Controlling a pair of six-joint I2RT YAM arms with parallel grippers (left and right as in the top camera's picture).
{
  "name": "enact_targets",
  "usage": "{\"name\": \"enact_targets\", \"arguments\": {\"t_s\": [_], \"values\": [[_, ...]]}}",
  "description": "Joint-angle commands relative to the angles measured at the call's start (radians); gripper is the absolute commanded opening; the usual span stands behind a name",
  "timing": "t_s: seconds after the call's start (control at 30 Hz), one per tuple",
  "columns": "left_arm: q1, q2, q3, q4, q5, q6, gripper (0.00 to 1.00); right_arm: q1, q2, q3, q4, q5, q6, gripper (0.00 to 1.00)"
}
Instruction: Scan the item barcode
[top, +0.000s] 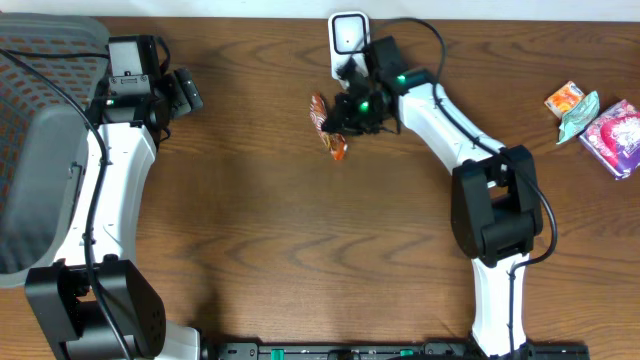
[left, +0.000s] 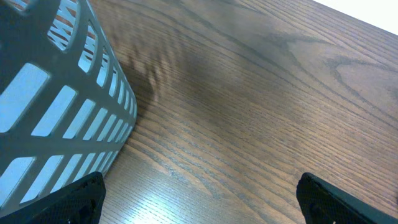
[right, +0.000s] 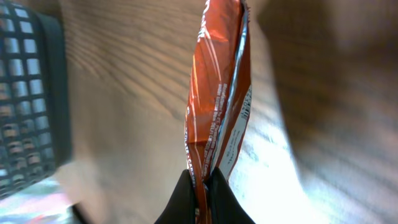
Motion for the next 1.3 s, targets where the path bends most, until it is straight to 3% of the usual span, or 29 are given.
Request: {"name": "enact_targets", "arguments": {"t_s": [0.0,0.2,0.27,0.43,0.6,0.83,1.0,1.27], "values": [[0.004,0.005,0.005,-0.002,-0.009,-0.009,0.98,-0.026,-0.021,-0.084,-0.003,-0.156,0.079,0.01],[0.004,0.005,0.005,-0.002,-0.009,-0.009,0.98,-0.074,-0.021,-0.167,-0.001,-0.087,0.078,0.03],[0.004,0.005,0.005,-0.002,-0.009,-0.009,0.98,-0.089,-0.021,-0.167,-0.023,-0.021,0.078,0.11],[0.004,0.005,0.005,-0.002,-0.009,-0.009,0.98,-0.133,-0.022,-0.155,-0.055,0.048,0.062,0.18],[0.004,0.005,0.005,-0.002,-0.009,-0.009,0.98,-0.167,-0.041,-0.124,-0.120,0.087,0.024,0.40],[0.004,0.005,0.005,-0.002,-0.009,-0.009,0.98,-0.164,-0.112,-0.038,-0.239,0.301,-0.017,0.54],[0.004,0.005,0.005,-0.002,-0.009,-0.009,0.98,-0.157,-0.180,-0.023,-0.232,0.321,-0.054,0.77],[0.004,0.005,0.005,-0.002,-0.009,-0.009,0.98,-0.140,-0.198,-0.023,-0.230,0.321,-0.054,0.87]]}}
